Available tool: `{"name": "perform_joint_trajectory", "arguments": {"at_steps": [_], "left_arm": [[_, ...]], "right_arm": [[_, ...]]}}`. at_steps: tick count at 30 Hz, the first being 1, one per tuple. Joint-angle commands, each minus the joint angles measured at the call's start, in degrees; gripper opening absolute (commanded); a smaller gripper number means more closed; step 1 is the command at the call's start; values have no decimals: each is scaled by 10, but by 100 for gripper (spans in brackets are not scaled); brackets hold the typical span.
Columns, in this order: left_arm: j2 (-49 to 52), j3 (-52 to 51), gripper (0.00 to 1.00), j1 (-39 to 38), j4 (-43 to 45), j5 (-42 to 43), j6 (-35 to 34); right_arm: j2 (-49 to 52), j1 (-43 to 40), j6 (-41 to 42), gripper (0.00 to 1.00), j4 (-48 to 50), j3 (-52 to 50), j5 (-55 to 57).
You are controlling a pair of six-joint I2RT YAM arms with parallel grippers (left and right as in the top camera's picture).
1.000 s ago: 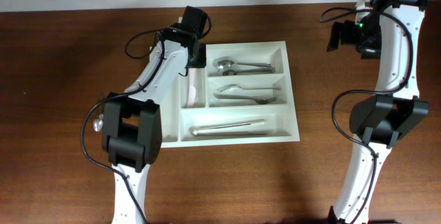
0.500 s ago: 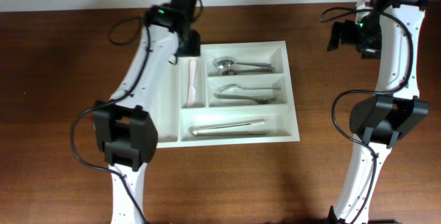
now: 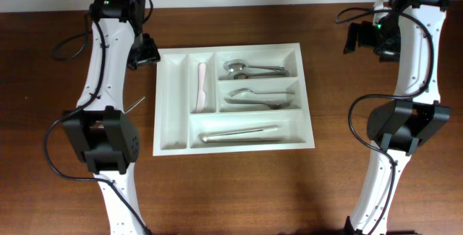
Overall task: Pack container
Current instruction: 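Lower the pink utensil into the narrow left compartment and release it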
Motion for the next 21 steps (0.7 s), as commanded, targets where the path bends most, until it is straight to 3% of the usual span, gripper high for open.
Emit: {"name": "perform_joint_trajectory", "arguments": {"at_steps": [1, 11, 21], "left_arm": [[-12, 8, 80, 5, -7, -7, -18], [-26, -29, 80, 44, 24, -6, -18], [-206, -340, 80, 62, 218, -26, -18]], "right_arm": [[0, 2, 5, 99, 0, 11, 5], [0, 2, 5, 99, 0, 11, 5], [0, 2, 5, 99, 0, 11, 5]]}}
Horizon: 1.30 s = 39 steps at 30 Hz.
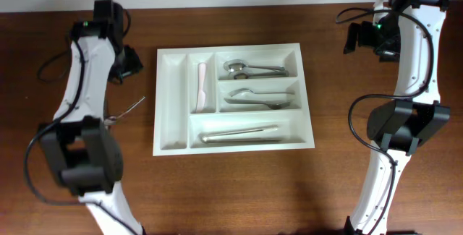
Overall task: Pack container
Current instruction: 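Lower the pink utensil into the narrow left compartment and release it, then move the left gripper back left over the two silver spoons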
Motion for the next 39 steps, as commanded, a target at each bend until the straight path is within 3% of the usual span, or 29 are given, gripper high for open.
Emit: {"name": "perform_joint_trajectory", "arguments": {"at_steps": [1, 9, 13, 16, 22, 28, 39], "left_arm": [[-91, -104, 80, 3, 41, -31, -7], [-217, -329, 81, 5, 183, -187, -6], [-235, -404, 81, 24, 270, -190, 43], [-235, -429, 80, 47, 297, -156, 74], [-235, -431, 81, 110, 337, 30, 179], [-223, -431, 84, 164, 355, 120, 202], [-143, -431, 83, 167, 388, 153, 240]], "right_arm": [[0, 2, 5, 99, 0, 11, 5], [0, 2, 5, 99, 0, 11, 5], [0, 2, 5, 99, 0, 11, 5], [0, 2, 5, 99, 0, 11, 5], [0, 2, 5, 99, 0, 11, 5], [0, 2, 5, 99, 0, 11, 5], [0, 2, 5, 99, 0, 11, 5]]}}
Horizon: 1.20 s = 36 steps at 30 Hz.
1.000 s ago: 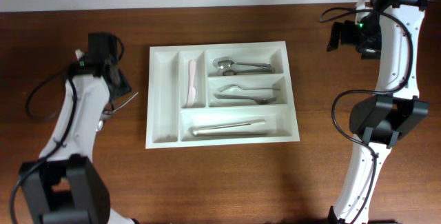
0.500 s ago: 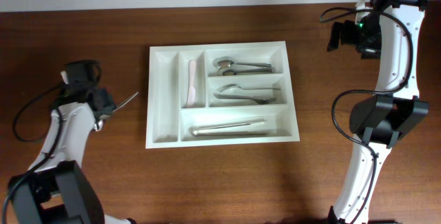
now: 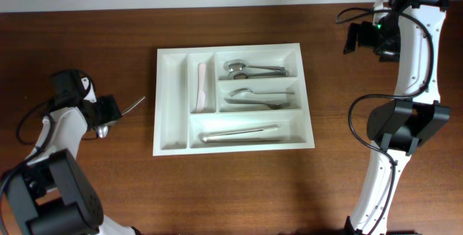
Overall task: Pack container
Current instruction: 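Move the left gripper back left over the two silver spoons, then grasp one silver spoon with the left gripper and lift it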
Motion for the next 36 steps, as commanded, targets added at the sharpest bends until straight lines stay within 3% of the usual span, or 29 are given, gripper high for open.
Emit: {"name": "perform_joint_trajectory", "arguments": {"at_steps": [1, 4, 18, 24, 26, 36], "left_arm": [[22, 0, 83, 0, 12, 26, 32], [29, 0, 77, 0, 29, 25, 57], [89, 0, 67, 0, 70, 22, 63], [91, 0, 49, 0, 70, 24, 60], [91, 0, 38, 0, 69, 24, 53], [91, 0, 13, 0, 68, 24, 47]], "right_arm": [[0, 2, 5, 99, 0, 11, 5], [0, 2, 5, 99, 0, 11, 5], [0, 2, 5, 99, 0, 11, 5], [0, 2, 5, 99, 0, 11, 5], [0, 2, 5, 99, 0, 11, 5], [0, 2, 5, 99, 0, 11, 5]]}}
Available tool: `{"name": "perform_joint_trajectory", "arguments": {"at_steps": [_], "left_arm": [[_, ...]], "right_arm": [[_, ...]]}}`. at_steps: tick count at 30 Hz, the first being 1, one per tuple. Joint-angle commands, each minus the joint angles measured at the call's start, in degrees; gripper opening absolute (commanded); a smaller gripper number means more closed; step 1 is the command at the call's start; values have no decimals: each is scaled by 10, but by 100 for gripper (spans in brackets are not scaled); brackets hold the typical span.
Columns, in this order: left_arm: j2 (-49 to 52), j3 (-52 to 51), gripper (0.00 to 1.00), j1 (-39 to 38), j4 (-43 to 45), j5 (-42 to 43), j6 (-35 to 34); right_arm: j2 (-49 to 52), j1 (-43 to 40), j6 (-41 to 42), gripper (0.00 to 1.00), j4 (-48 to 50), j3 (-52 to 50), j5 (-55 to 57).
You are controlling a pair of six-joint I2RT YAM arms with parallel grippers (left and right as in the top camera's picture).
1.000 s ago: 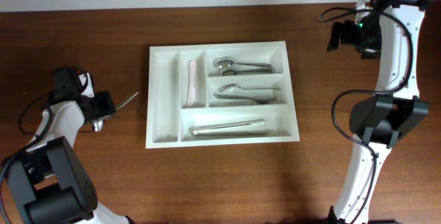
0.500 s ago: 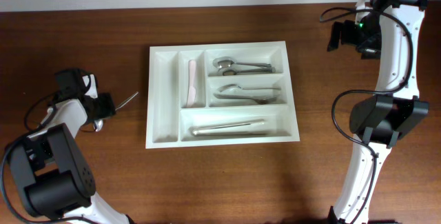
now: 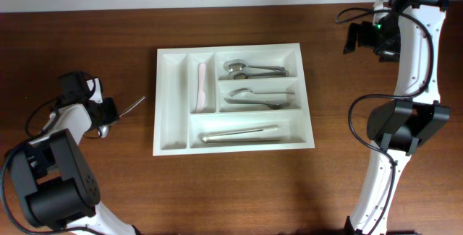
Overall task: Pack container
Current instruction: 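Grasp one silver spoon with the left gripper and lift it, then carry the spoon to the leftmost compartment and release it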
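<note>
A white cutlery tray (image 3: 173, 145) lies mid-table. Its compartments hold a pale pink utensil (image 3: 200, 83), spoons (image 3: 253, 69), more cutlery (image 3: 253, 97) and long knives (image 3: 242, 133); the far-left slot is bare. A metal spoon (image 3: 130, 106) lies on the table left of the tray, its bowl toward me. My left gripper (image 3: 105, 112) sits low over the spoon's middle, and the fingers are too dark to tell whether they grip it. At the far right edge my right gripper (image 3: 352, 38) hangs away from the tray, its jaw state unclear.
The brown wooden table (image 3: 239, 191) runs to a pale wall at the back. My left arm's body (image 3: 51, 177) fills the near left corner. The right arm's white links (image 3: 394, 141) stand along the right side.
My left arm's wrist has shifted slightly up and to the right, staying over the spoon. The spoon lies where it was. The right arm and the tray have not changed.
My left gripper was first at the tray's upper-left corner, then farther left of it. It then stood low beside the loose spoon left of the tray, where it remains now. The spoon, tray contents and right arm have stayed in place throughout.
</note>
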Motion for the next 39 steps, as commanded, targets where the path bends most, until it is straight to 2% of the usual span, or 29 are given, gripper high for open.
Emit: {"name": "perform_joint_trajectory", "arguments": {"at_steps": [1, 4, 16, 20, 27, 33, 39], "left_arm": [[13, -1, 10, 0, -3, 7, -1], [13, -1, 2, 0, -2, 6, -5], [9, 15, 2, 0, -8, 7, -12], [-13, 53, 2, 0, -38, 13, -27], [-79, 133, 2, -7, -96, 72, -27], [-130, 146, 2, -69, -124, 73, -35], [-130, 146, 2, -176, -120, 60, -107]], "right_arm": [[0, 2, 5, 99, 0, 11, 5], [0, 2, 5, 99, 0, 11, 5], [0, 2, 5, 99, 0, 11, 5], [0, 2, 5, 99, 0, 11, 5], [0, 2, 5, 99, 0, 11, 5], [0, 2, 5, 99, 0, 11, 5], [0, 2, 5, 99, 0, 11, 5]]}}
